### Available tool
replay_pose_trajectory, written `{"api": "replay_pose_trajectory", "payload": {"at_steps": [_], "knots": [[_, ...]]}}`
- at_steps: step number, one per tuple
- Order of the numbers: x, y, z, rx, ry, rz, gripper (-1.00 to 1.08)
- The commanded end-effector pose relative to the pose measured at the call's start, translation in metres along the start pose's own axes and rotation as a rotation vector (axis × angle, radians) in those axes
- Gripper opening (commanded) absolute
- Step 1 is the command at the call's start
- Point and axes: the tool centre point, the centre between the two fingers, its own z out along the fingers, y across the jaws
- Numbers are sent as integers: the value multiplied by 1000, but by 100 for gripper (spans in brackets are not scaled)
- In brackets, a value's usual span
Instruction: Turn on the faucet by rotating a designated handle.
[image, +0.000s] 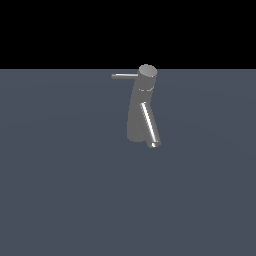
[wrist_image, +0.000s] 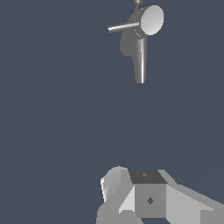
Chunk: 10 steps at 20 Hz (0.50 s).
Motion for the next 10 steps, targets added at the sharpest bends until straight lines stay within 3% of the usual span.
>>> {"api": "replay_pose_trajectory", "payload": {"at_steps": [1, 10], "knots": [[0, 0, 0, 0, 0, 0, -100], [8, -6, 11, 20, 17, 55, -100]]}}
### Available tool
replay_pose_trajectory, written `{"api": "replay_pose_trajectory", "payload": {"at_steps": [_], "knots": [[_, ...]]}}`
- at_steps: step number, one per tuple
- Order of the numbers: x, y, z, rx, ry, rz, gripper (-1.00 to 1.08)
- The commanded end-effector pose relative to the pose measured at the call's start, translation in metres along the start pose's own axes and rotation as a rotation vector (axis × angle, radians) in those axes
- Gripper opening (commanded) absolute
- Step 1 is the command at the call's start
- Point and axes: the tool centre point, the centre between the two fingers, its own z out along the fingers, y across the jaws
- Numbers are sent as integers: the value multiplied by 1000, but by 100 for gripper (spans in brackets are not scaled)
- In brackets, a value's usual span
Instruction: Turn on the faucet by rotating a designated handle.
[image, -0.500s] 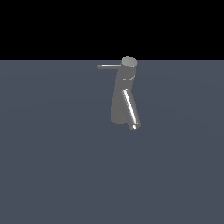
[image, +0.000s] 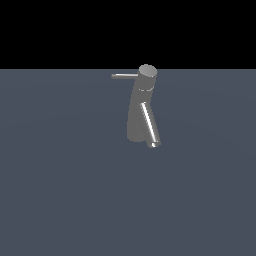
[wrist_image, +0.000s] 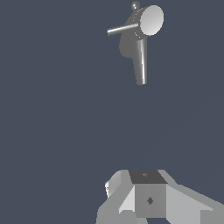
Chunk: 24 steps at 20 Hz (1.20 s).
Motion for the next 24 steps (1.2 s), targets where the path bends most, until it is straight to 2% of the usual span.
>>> {"api": "replay_pose_trajectory", "payload": {"at_steps": [1, 9, 24], "knots": [[4, -3, 6, 10, 8, 28, -100], [26, -17, 33, 62, 53, 171, -100], [91, -41, 91, 187, 163, 512, -100]]}}
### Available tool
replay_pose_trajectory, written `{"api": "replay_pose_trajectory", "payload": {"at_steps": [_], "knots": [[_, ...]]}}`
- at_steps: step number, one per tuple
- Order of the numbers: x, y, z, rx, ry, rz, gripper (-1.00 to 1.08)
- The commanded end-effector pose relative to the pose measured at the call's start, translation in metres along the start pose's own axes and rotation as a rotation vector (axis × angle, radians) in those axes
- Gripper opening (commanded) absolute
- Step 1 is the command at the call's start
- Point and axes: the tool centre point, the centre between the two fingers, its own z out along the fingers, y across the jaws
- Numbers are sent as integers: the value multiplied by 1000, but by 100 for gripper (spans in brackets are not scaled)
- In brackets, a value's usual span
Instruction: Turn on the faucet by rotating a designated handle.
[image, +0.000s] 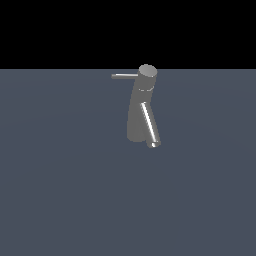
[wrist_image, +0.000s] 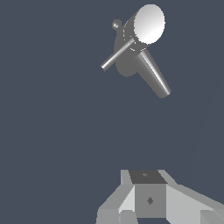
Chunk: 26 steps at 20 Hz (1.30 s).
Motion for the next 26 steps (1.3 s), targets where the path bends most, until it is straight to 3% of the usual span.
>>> {"api": "replay_pose_trajectory", "payload": {"at_steps": [1, 26], "knots": [[8, -6, 11, 21, 18, 56, -100], [120, -49, 107, 229, 203, 613, -100]]}}
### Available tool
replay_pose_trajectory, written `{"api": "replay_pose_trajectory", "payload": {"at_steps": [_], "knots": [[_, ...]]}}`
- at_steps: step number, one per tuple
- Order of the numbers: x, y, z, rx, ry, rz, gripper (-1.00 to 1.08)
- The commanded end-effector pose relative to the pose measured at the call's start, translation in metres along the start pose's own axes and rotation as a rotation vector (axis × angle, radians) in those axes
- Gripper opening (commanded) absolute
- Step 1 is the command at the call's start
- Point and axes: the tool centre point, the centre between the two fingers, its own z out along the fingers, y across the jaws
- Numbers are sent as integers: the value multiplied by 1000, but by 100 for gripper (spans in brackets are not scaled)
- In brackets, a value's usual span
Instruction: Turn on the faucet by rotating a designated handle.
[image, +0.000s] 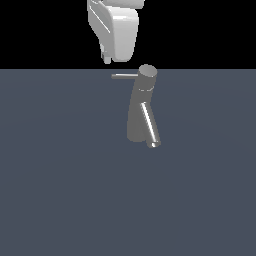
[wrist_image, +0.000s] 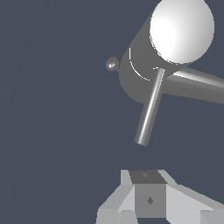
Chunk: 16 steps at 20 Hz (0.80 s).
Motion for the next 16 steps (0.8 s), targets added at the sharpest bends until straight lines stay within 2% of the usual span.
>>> {"api": "replay_pose_trajectory", "payload": {"at_steps": [1, 9, 16], "knots": [[9, -7, 11, 22, 19, 56, -100], [32, -21, 35, 71, 62, 184, -100], [42, -27, 44, 88, 80, 231, -100]]}}
